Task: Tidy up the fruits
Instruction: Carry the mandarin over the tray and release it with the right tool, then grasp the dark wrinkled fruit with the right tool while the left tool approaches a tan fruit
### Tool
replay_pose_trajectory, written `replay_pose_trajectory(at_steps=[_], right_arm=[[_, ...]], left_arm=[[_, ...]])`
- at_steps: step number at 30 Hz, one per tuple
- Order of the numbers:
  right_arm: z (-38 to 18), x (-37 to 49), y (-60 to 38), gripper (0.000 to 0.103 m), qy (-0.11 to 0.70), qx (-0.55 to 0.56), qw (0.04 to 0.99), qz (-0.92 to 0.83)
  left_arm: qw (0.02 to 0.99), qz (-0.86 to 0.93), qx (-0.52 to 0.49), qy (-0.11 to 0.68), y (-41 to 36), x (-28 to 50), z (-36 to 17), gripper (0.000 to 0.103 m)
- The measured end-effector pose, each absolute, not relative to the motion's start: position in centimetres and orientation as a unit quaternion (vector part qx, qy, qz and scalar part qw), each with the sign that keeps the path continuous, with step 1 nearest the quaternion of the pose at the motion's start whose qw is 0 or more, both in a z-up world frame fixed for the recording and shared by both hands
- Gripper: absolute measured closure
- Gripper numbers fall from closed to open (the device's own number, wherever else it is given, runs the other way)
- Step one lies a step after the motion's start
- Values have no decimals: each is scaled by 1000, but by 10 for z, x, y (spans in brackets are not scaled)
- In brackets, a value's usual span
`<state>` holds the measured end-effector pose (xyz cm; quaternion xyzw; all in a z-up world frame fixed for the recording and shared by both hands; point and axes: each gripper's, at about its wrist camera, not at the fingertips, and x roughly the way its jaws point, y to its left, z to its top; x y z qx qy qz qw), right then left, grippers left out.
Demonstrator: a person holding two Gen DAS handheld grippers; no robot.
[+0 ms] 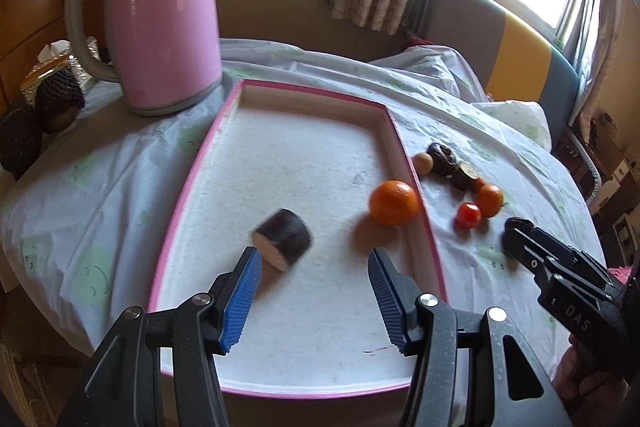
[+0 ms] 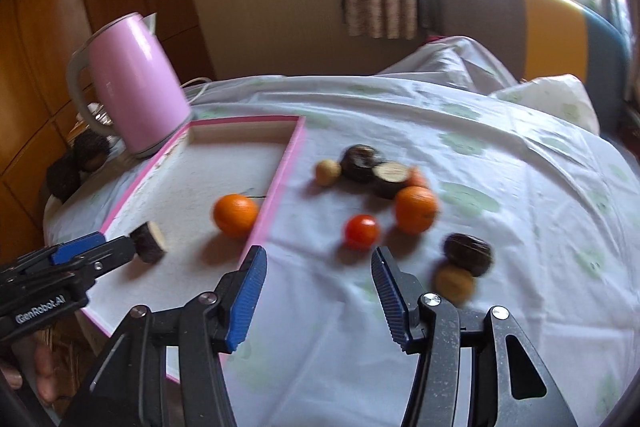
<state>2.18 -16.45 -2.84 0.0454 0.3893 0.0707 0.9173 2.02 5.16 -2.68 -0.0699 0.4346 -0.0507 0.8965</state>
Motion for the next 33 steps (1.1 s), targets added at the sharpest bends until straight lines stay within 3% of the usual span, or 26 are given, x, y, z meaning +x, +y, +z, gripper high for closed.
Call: replay_pose_trajectory(at_steps=[10,14,16,20,22,25,28,29,31,33], right_arm=[[-45,18,-233,48,404,87,911,-16],[-53,19,-245,54,414,98,905,-22],[-56,20,-246,55,418,101,902,-18],[-62,27,-249,55,422,118,899,-12],[-64,32,-251,54,423,130,897,-5],[-66,44,-251,44,425,141,894,2],[-70,57,-252,44,430,144,891,3],[-72,61,-253,44,434,146,889,4],[-74,65,-254,59,438,147,887,6],[-72,63,-255,59,433,139,891,1]], left_arm=[[891,-132,-12,434,-2,19,-23,52],[886,-155,-12,437,-15,21,-22,52],[882,-164,-13,442,-21,22,-23,57],[876,-176,-5,449,-31,22,-27,57],[876,-179,8,448,-36,21,-29,57],[873,-184,12,452,-40,22,-32,57],[872,-189,15,451,-43,22,-32,57],[871,-193,16,452,-44,22,-33,57],[869,-198,17,454,-47,23,-33,57],[864,-209,18,458,-53,25,-34,57]])
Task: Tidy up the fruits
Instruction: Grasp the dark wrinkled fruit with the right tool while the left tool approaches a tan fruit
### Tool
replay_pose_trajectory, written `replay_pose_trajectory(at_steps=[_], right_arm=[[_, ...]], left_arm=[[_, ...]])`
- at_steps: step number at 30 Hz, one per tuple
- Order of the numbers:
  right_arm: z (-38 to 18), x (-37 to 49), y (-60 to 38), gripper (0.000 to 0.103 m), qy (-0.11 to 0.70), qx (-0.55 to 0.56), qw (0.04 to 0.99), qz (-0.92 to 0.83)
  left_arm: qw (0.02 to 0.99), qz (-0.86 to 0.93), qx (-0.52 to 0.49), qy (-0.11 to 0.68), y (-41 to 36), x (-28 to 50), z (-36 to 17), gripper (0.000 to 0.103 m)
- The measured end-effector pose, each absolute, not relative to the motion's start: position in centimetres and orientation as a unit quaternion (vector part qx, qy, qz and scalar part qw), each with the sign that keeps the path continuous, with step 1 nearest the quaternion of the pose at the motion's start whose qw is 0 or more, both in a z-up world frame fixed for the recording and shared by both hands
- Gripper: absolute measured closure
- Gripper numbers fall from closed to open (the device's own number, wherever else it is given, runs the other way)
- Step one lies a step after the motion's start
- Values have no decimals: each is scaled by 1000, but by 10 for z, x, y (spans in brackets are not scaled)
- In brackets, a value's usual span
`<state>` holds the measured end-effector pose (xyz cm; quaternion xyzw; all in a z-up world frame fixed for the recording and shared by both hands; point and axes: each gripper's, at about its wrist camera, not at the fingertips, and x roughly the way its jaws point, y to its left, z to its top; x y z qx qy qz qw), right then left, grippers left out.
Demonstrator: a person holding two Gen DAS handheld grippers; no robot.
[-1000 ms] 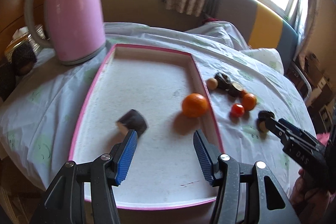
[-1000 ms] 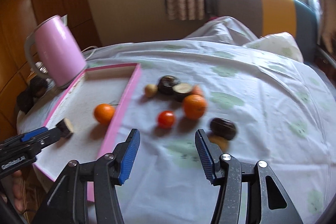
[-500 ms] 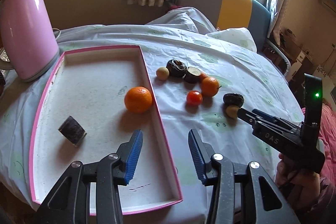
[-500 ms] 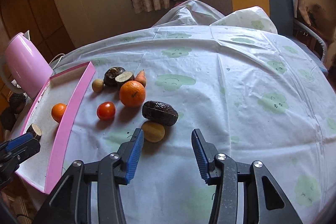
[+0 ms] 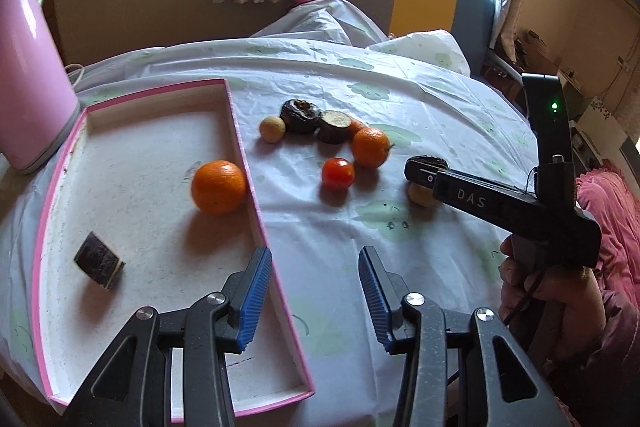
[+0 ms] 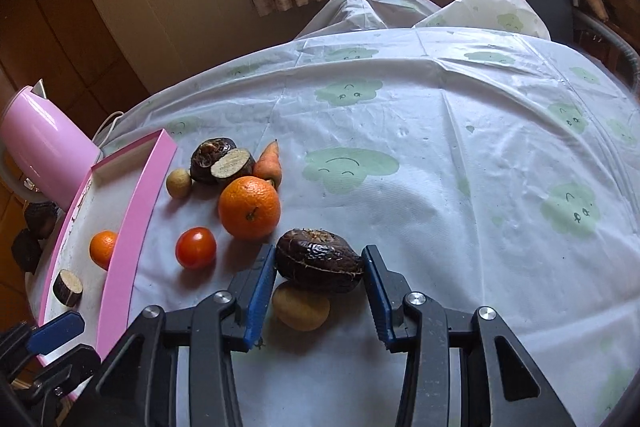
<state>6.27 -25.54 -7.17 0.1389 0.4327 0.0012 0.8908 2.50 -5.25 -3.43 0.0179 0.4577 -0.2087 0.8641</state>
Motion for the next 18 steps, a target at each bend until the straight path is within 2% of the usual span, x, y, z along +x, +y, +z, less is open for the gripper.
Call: replay_pose_trajectory(at_steps=[16,18], right_arm=[[-70,15,-314,56,412,138,899,-51],[-71,10,-320,49,409,146,899,-58]], left_arm=[[835,-296,58,461,-136,43,-48,57],[832,-297,61,464,-146,46,-50,57]])
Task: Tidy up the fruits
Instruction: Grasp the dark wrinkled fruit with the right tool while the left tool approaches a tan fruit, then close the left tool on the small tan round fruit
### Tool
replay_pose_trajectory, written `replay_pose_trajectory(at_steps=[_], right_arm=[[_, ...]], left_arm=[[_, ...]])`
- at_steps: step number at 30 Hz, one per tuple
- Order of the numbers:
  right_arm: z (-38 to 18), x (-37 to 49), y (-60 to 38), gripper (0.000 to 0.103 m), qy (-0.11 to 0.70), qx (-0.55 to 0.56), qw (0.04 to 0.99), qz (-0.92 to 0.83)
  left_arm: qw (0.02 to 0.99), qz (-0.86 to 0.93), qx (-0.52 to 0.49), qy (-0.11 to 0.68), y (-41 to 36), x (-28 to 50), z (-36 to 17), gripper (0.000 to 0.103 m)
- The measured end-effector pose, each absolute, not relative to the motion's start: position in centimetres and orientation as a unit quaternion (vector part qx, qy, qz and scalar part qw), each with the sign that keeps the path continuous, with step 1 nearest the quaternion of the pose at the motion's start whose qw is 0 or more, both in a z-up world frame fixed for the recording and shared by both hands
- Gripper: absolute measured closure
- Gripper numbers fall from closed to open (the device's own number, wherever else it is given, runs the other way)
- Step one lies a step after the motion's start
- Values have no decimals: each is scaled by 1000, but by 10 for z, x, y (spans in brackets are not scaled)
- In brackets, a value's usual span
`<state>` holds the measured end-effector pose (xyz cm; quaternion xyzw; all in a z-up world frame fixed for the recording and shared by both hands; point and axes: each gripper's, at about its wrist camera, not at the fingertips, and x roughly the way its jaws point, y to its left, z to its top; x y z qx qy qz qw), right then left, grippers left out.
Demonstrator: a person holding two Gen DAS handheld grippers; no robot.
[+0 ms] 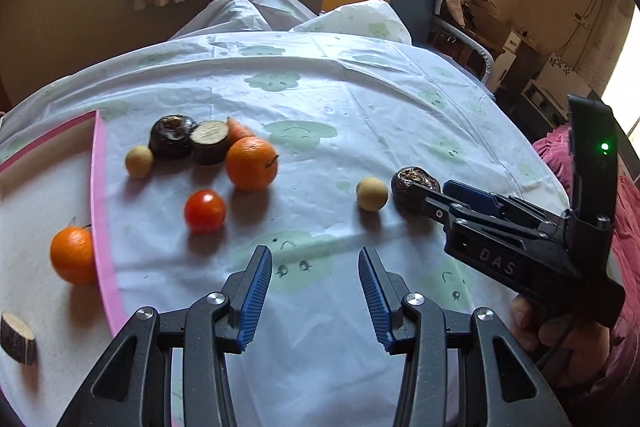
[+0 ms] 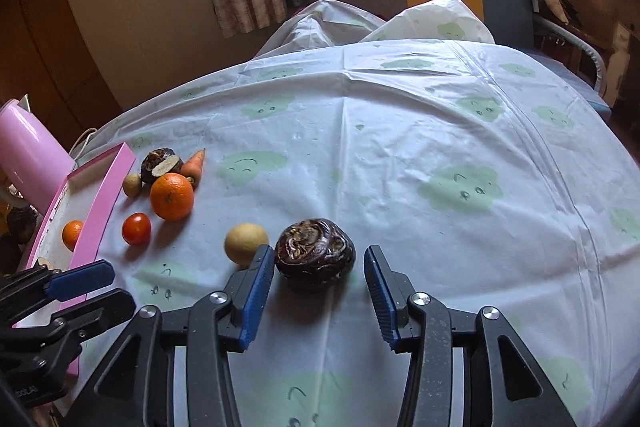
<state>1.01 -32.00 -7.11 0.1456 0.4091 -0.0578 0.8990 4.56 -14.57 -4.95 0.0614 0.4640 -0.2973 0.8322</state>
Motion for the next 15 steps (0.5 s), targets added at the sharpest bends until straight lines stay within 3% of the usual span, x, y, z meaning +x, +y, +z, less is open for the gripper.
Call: replay_pose_trajectory(at_steps=[11,13,15], right_arm=[[-75,10,-323,48,411,130,901,-45],[-76,11,-321,48,411,118,903,-40],[-76,12,-322,48,410,109,905,-39]], left_arm=[[815,-315,38,485,-181,65,-61,57],[815,-311,35,487,-185,69,-62,64],[817,-304,31,488,-186,75,-64,64]])
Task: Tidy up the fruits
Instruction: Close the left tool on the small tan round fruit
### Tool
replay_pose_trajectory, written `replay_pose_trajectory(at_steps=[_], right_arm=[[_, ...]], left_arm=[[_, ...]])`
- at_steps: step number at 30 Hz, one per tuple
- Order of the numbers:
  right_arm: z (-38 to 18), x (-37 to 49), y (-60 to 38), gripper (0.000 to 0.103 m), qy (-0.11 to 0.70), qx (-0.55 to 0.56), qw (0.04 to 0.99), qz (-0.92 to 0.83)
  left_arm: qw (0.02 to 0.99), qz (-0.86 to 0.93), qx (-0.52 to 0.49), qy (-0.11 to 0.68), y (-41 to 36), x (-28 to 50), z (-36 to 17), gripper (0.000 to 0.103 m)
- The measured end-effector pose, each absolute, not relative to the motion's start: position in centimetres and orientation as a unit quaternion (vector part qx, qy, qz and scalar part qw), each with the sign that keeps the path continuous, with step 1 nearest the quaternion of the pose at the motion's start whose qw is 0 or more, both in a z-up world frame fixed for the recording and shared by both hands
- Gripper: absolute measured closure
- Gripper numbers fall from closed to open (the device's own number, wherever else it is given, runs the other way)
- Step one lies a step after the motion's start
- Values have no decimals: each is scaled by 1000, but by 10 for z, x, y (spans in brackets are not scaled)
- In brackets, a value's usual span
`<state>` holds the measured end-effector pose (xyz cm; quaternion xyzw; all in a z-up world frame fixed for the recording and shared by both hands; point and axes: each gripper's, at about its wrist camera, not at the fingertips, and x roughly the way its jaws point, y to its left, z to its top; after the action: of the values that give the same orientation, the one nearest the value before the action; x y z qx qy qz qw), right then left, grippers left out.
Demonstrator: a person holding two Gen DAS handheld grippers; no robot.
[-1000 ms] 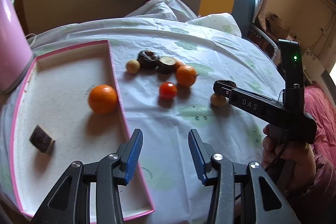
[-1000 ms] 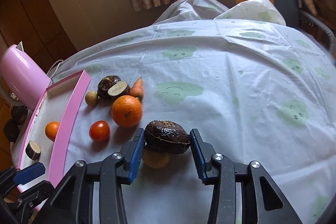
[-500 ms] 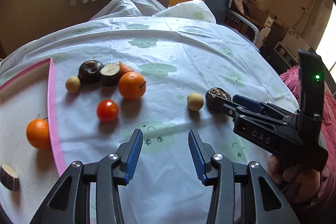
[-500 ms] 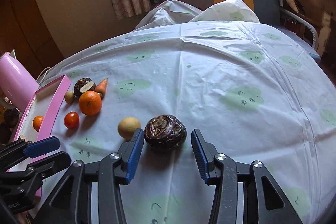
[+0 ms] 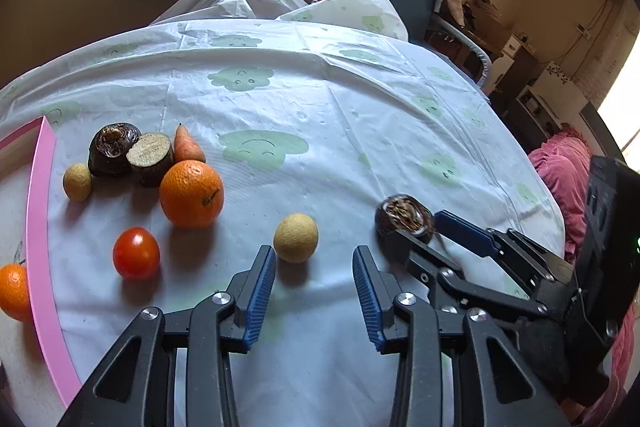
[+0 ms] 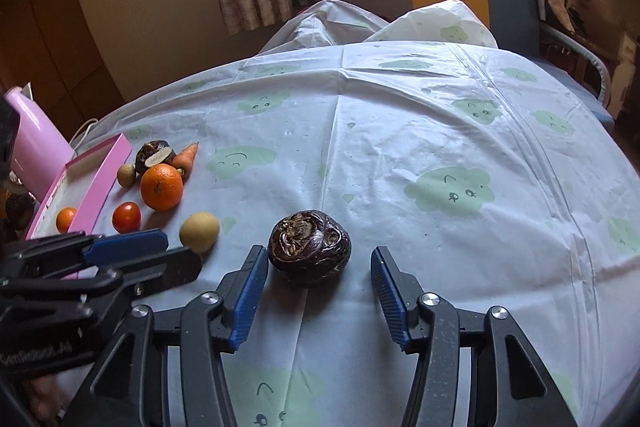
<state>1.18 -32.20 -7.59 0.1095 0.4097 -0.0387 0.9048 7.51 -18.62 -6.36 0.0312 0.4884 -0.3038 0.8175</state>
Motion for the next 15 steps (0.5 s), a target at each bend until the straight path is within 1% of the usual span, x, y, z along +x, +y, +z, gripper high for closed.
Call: replay_pose_trajectory(at_steps=[5,8,9,10,11,12,15], right_arm=[[-78,18,-320,48,413,78,907,-22],[-79,23,-317,48,415,54,908,-17],[-80,24,-316,49,415,51,908,-19],[-81,26,-316,50,415,51,908,-20],[-81,27,-316,56,415,52,908,-19],[-81,27,-316,59,415,49,908,-20],[-84,27,-317,57,416,53,907,-15]], left_arm=[[814,-293,23,502,-187,89,-75,64],[818,-290,23,496,-190,90,-77,64],[818,-290,24,496,-190,91,-76,66],[819,-291,26,494,-191,91,-77,72],[820,-292,29,492,-192,90,-77,76],[821,-291,35,489,-192,89,-78,77],[824,-292,37,484,-190,86,-77,77]])
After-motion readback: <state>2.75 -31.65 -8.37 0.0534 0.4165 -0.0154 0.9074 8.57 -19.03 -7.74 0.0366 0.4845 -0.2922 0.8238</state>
